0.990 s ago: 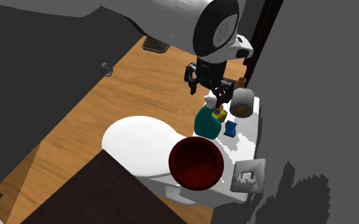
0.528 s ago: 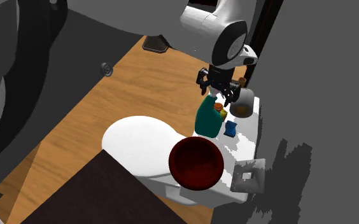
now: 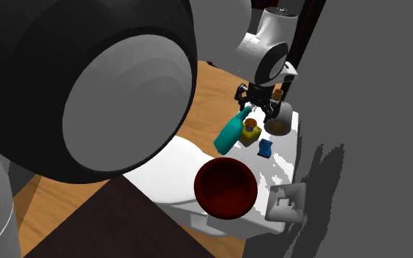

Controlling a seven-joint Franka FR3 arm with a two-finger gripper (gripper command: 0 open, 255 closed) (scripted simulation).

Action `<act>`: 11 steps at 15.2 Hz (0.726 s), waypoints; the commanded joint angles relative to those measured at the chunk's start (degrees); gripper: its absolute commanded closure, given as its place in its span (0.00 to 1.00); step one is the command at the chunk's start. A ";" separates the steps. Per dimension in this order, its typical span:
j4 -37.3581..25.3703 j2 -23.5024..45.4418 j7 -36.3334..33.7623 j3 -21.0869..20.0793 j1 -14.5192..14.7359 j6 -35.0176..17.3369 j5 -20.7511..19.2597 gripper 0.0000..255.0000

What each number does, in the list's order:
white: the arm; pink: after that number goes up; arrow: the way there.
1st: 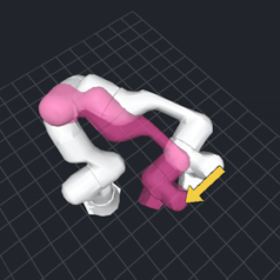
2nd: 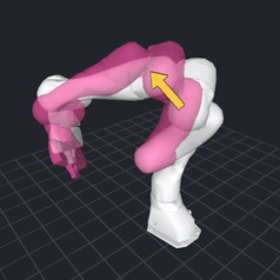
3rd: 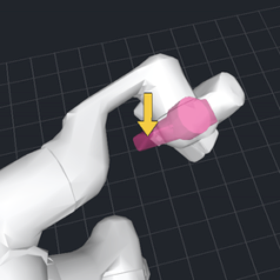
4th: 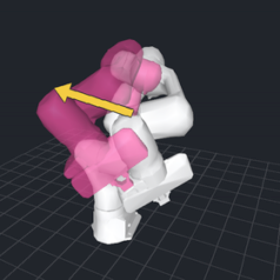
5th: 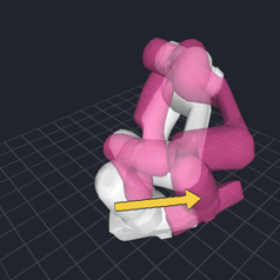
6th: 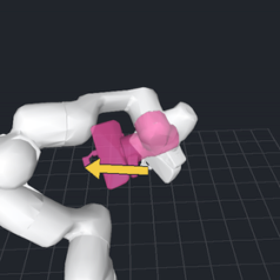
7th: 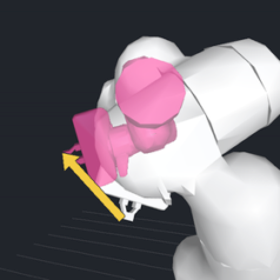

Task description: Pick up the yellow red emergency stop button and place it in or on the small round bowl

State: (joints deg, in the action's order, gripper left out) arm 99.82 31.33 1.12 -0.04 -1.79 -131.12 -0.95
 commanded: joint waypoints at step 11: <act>-0.16 3.61 0.00 0.02 -0.03 -3.49 -0.03 0.00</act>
State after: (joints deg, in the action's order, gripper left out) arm 99.66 34.92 1.12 -0.02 -1.81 -134.60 -0.98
